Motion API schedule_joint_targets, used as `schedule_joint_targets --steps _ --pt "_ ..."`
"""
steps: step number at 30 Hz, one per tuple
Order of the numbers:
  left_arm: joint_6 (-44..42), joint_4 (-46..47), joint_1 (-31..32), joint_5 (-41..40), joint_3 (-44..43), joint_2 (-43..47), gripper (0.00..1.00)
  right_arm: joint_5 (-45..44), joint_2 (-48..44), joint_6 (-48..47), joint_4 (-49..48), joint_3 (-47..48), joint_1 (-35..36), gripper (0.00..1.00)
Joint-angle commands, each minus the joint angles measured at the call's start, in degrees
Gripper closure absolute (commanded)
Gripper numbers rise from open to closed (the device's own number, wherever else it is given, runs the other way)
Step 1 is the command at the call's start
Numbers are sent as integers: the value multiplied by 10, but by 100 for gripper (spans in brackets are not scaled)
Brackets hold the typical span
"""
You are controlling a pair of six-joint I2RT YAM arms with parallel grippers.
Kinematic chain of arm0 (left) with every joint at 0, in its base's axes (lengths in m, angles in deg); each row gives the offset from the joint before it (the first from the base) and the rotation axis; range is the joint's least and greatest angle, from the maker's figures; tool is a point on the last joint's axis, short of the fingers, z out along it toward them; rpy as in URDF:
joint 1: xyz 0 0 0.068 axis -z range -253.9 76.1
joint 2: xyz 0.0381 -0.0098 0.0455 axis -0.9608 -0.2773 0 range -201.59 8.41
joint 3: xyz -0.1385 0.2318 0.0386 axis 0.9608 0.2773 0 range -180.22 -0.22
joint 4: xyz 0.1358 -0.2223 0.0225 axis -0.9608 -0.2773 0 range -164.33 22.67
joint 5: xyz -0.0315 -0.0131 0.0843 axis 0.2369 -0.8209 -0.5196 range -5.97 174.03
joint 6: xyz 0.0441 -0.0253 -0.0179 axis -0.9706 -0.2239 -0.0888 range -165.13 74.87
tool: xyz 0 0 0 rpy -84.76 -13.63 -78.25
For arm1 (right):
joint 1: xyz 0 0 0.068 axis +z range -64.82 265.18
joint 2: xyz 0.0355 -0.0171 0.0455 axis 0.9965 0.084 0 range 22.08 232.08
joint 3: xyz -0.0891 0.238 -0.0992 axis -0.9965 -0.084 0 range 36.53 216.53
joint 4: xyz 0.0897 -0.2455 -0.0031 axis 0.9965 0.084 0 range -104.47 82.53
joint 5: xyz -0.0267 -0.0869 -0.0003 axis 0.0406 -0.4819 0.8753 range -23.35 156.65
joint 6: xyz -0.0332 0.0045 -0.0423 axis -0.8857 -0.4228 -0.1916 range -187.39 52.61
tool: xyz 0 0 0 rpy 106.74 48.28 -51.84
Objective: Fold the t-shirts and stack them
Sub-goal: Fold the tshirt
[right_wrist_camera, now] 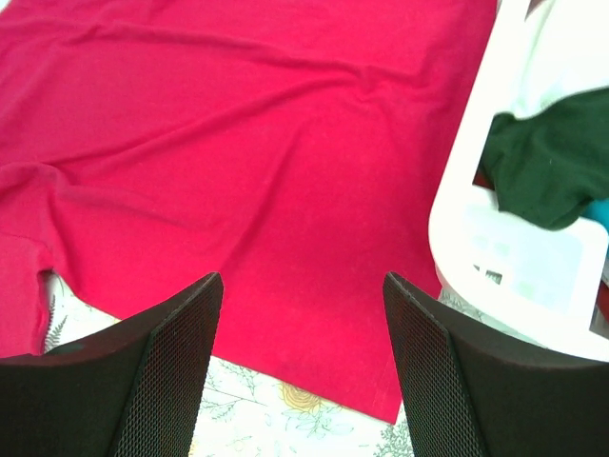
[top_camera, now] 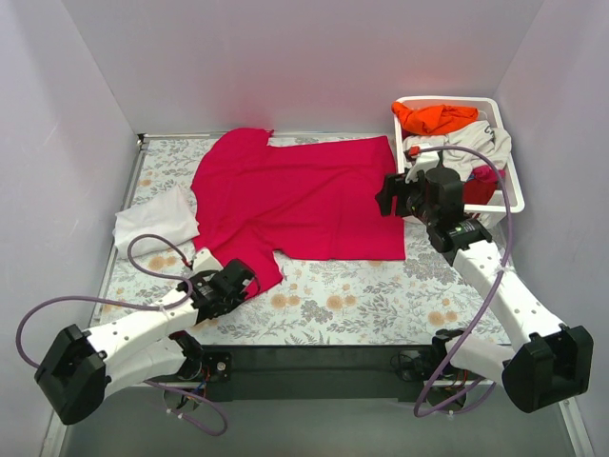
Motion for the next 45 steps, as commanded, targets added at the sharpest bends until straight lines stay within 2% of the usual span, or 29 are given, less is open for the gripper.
schedule_joint_targets --steps 1,4,11,16,21,34,41,45 --pt "12 -36 1 -18 -32 63 100 -31 10 21 19 -7 -2 38" --pt "-3 -50 0 -25 -39 114 100 -30 10 32 42 -23 0 41" --pt "-41 -61 1 -5 -31 217 100 -87 -73 59 115 -97 22 43" --pt "-63 -61 1 9 -31 244 100 -106 -89 86 137 -177 23 42" --pt "-85 -47 1 19 -29 258 100 -121 -46 102 121 -195 23 43" --pt "-86 -48 1 16 -28 304 100 -154 119 109 37 -152 22 46" --pt "-86 -47 1 14 -28 308 100 -173 135 106 7 -159 11 47" --pt "-85 -48 1 14 -26 313 100 -147 145 107 -25 -174 -9 47"
